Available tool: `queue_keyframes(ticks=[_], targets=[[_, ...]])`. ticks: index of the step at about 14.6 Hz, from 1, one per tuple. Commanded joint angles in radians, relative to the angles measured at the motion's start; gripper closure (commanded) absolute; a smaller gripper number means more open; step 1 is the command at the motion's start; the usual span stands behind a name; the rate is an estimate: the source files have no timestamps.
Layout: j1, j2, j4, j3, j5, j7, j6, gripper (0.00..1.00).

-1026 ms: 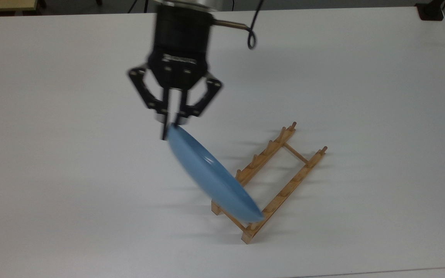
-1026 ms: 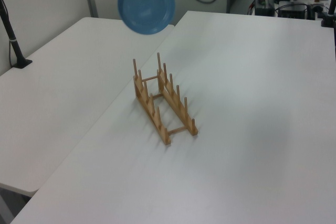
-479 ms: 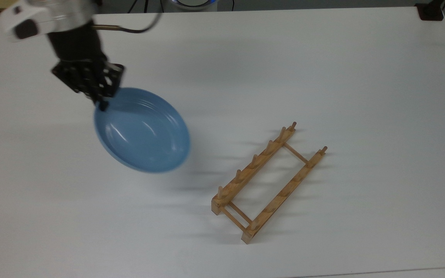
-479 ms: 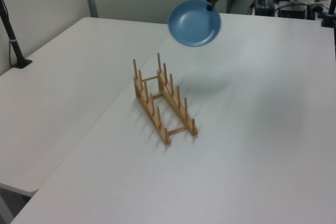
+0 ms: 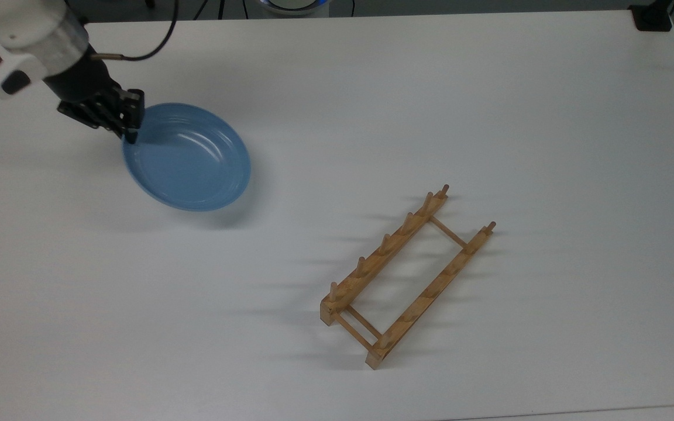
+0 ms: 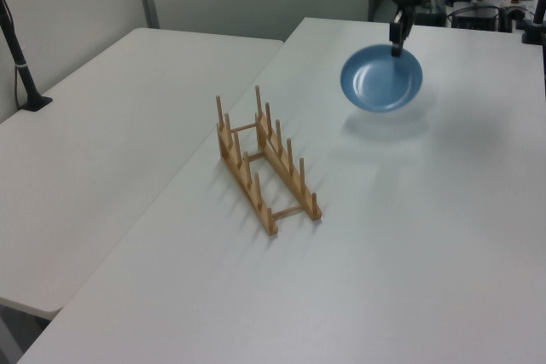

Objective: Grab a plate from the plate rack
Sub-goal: 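Carry the plate away from the rack and lower it flat onto the table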

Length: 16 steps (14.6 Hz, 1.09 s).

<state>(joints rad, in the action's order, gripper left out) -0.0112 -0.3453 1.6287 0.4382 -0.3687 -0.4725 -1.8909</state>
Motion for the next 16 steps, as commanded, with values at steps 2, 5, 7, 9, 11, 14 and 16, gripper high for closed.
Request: queue_keyframes(ticks=[2, 5, 7, 9, 11, 14, 16], targets=[[0.037, -0.001, 0.105, 0.010, -0.006, -0.031, -0.005, 0.98], [0.063, -0.018, 0.149, 0.007, 0.034, -0.067, -0.005, 0.94], [0.101, -0.027, 0.178, 0.004, 0.066, -0.061, -0.017, 0.93], [0.135, -0.040, 0.188, 0.002, 0.085, -0.055, -0.020, 0.91], [0.138, -0.050, 0.192, -0.001, 0.100, -0.057, -0.028, 0.81], [0.137, -0.052, 0.204, -0.009, 0.112, -0.054, -0.046, 0.10], [0.137, -0.046, 0.200, -0.009, 0.116, -0.044, -0.037, 0.00]])
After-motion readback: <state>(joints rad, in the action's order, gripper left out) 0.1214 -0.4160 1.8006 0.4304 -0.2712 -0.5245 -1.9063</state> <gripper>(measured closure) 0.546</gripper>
